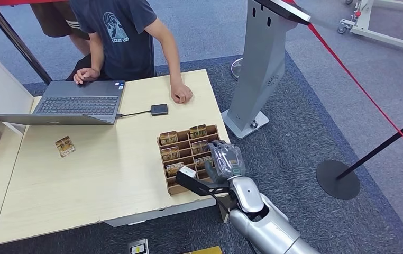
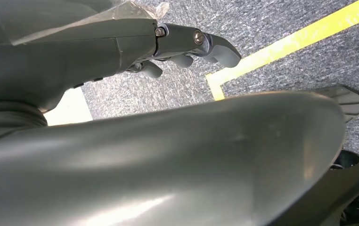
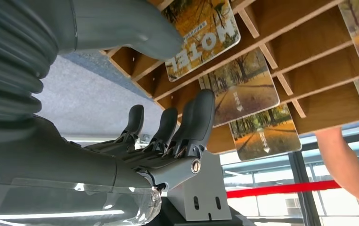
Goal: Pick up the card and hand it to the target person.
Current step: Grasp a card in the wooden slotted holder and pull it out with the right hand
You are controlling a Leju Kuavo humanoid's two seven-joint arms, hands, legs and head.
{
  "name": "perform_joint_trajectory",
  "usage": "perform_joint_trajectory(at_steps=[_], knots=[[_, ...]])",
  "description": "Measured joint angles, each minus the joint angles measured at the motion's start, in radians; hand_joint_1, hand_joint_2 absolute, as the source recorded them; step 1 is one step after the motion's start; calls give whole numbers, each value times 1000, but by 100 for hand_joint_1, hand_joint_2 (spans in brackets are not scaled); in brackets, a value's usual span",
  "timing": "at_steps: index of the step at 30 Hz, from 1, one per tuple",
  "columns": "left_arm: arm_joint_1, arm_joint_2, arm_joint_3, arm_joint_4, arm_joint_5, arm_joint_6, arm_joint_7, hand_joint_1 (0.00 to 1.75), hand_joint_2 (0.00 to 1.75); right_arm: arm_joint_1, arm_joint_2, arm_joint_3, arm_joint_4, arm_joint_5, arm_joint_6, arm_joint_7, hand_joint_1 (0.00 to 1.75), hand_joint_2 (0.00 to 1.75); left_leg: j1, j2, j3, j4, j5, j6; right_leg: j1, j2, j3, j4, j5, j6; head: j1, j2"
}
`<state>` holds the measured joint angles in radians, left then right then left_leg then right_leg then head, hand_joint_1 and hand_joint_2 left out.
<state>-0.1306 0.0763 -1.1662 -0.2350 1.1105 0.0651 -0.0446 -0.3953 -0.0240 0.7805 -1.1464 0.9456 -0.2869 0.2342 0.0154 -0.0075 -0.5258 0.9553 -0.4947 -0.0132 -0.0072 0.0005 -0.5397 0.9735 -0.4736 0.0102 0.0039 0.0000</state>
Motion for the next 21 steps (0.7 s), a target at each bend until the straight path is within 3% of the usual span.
perform_joint_trajectory(at_steps=[11, 21], knots=[[0, 0, 0, 0, 0, 1, 0, 0, 0, -2, 10, 0, 30, -8, -2, -12, 91, 175, 0, 0, 0, 0, 0, 0, 0, 0, 0, 0, 0, 0, 0, 0], [0, 0, 0, 0, 3, 6, 2, 0, 0, -10, 20, 0, 53, -24, -11, -35, 127, 175, 0, 0, 2, 0, 0, 0, 0, 0, 2, 0, 0, 0, 0, 0]])
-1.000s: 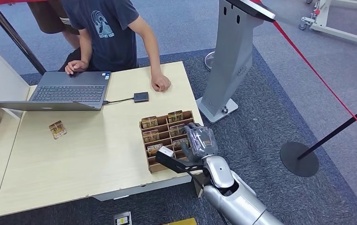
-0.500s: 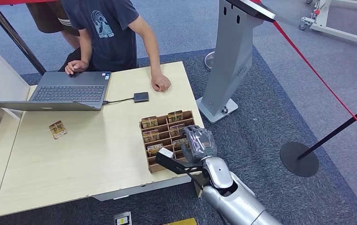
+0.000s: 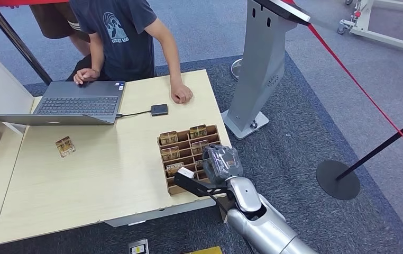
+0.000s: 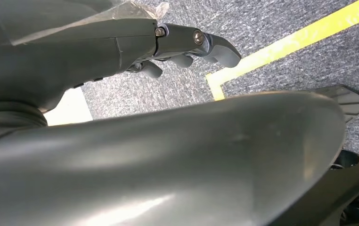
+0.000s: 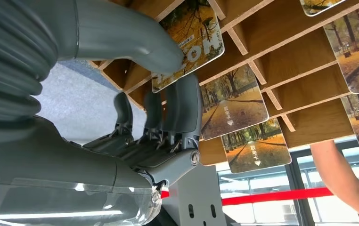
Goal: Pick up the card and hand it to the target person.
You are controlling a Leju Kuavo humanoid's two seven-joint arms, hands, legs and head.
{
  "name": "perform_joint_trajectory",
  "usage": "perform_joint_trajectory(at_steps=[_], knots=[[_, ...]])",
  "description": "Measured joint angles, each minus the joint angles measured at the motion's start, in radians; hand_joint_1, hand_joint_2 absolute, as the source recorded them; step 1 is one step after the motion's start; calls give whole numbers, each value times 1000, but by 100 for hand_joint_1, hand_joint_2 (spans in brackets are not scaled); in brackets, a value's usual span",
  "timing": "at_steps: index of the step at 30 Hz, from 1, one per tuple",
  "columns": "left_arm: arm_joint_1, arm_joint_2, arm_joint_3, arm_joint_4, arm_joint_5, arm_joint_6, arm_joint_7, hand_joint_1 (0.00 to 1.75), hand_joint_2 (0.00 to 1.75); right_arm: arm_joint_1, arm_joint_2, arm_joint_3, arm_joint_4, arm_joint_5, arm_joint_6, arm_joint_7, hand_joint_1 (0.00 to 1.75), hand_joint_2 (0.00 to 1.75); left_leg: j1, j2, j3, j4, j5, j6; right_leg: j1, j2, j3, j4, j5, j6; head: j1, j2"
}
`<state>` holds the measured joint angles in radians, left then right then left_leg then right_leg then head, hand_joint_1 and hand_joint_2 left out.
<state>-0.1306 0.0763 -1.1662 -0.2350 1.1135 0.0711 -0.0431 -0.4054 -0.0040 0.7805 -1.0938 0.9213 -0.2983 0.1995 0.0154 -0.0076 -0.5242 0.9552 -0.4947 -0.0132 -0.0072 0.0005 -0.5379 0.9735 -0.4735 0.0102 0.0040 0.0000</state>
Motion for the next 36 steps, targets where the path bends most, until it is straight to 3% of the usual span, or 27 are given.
perform_joint_trajectory(at_steps=[8, 15, 28, 36], knots=[[0, 0, 0, 0, 3, 4, 4, 0, 0, -5, 8, 0, 17, -7, -3, -6, 137, 175, 0, 0, 1, 0, 0, 0, 0, 0, 1, 0, 0, 0, 0, 0], [0, 0, 0, 0, 6, 7, 12, 0, 0, -10, 8, 2, 27, -19, -15, -16, 175, 175, 0, 0, 2, 0, 0, 0, 0, 0, 2, 0, 0, 0, 0, 0], [3, -1, 0, 0, 8, 7, 8, 0, 0, 19, -32, -1, -116, -56, -38, -85, 175, 175, 0, 0, 3, 0, 0, 0, 0, 0, 2, 0, 0, 0, 0, 0], [4, -1, 0, 0, 9, -4, 0, 0, 0, 21, -51, -2, -251, -95, 1, -144, 175, 175, 0, 0, 3, 0, 0, 0, 0, 0, 2, 0, 0, 0, 0, 0]])
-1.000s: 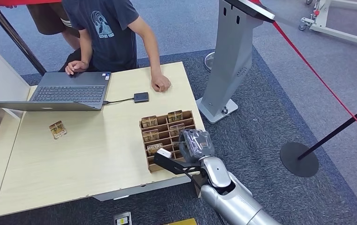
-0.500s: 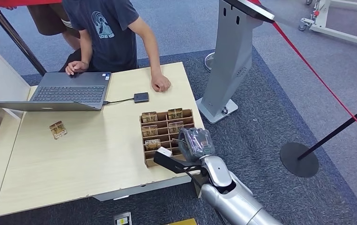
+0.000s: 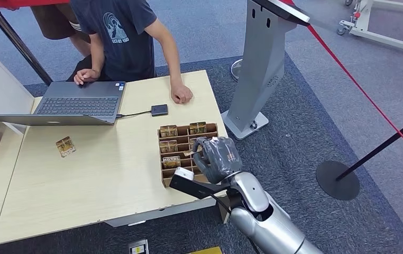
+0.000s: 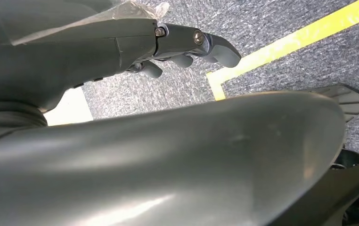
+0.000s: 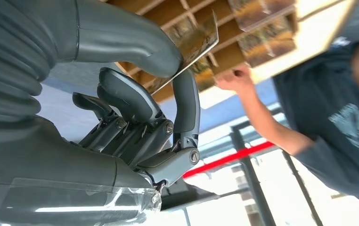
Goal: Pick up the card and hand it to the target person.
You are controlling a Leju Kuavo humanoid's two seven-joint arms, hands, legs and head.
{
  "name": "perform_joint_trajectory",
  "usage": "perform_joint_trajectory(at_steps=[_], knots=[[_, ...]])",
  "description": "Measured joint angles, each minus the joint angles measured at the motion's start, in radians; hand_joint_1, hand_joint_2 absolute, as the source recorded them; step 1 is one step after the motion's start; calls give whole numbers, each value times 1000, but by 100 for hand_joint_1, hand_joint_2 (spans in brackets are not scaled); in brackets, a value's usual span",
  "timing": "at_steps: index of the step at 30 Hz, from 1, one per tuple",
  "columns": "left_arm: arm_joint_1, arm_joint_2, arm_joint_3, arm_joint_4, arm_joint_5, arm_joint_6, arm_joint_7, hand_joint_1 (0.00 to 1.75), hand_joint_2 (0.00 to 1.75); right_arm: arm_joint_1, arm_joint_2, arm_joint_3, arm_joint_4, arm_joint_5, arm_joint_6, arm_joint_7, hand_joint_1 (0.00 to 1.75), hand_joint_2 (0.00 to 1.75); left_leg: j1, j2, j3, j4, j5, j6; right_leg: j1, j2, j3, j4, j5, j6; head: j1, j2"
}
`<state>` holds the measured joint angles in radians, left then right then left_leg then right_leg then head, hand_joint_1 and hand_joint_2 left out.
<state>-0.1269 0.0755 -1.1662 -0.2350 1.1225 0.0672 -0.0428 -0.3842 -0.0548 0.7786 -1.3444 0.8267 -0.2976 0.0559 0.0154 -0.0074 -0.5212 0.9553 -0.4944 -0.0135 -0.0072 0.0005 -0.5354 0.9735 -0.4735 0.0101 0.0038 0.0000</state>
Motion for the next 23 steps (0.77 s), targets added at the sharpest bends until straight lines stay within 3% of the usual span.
perform_joint_trajectory(at_steps=[15, 23], knots=[[-1, 0, 0, 0, 9, 10, 13, 0, 0, -50, -10, 6, -87, -16, -17, -39, 175, 175, 0, 0, 0, 0, 0, 0, 0, 0, 0, 0, 0, 0, 0, 0], [-2, 0, 0, -4, 9, 11, 14, 0, 0, -148, 28, 17, -25, -4, -57, -57, 175, 175, 0, 0, 0, 0, 0, 0, 0, 0, 1, 1, 0, 0, 0, 0]])
